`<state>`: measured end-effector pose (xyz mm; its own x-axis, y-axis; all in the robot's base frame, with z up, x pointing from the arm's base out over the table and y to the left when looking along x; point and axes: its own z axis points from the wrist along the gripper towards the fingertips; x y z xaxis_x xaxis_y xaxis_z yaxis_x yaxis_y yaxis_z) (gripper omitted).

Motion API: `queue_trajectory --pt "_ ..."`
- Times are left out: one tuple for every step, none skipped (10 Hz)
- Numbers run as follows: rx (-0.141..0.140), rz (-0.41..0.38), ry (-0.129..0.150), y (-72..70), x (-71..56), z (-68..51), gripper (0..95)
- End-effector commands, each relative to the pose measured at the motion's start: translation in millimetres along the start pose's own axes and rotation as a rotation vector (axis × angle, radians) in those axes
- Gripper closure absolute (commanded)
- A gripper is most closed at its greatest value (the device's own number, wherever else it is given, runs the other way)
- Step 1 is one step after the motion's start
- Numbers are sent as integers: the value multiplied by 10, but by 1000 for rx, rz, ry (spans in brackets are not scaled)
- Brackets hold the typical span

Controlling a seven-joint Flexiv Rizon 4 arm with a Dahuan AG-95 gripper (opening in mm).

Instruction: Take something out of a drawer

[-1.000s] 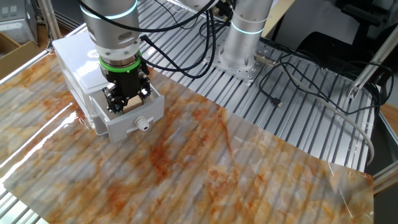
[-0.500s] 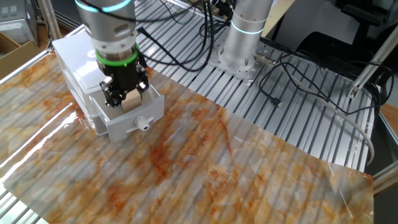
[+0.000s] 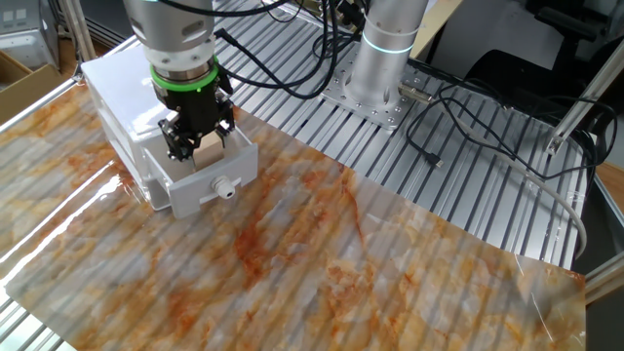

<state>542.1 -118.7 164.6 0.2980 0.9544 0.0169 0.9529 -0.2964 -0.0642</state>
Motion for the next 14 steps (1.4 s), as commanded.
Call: queue_trajectory --pt "-13 15 15 -29 28 45 950" --pt "-19 23 16 -42 50 72 950" --pt "-21 30 27 -47 64 75 950" --pt "-25 32 30 -52 88 79 950" --pt "-25 32 30 -58 106 76 950" --pt "-24 33 31 -68 131 68 950" --pt "-24 34 30 -77 153 60 950" --pt "-23 30 28 -86 174 51 950" --pt "-23 19 24 -101 206 34 950" --pt "-24 12 17 -108 216 23 950" --pt "-24 0 19 -122 230 -5 950" --pt "-22 -15 16 -143 257 -35 950" --pt "-19 -38 13 -161 260 -75 950" --pt "-19 -69 14 -177 256 -116 950"
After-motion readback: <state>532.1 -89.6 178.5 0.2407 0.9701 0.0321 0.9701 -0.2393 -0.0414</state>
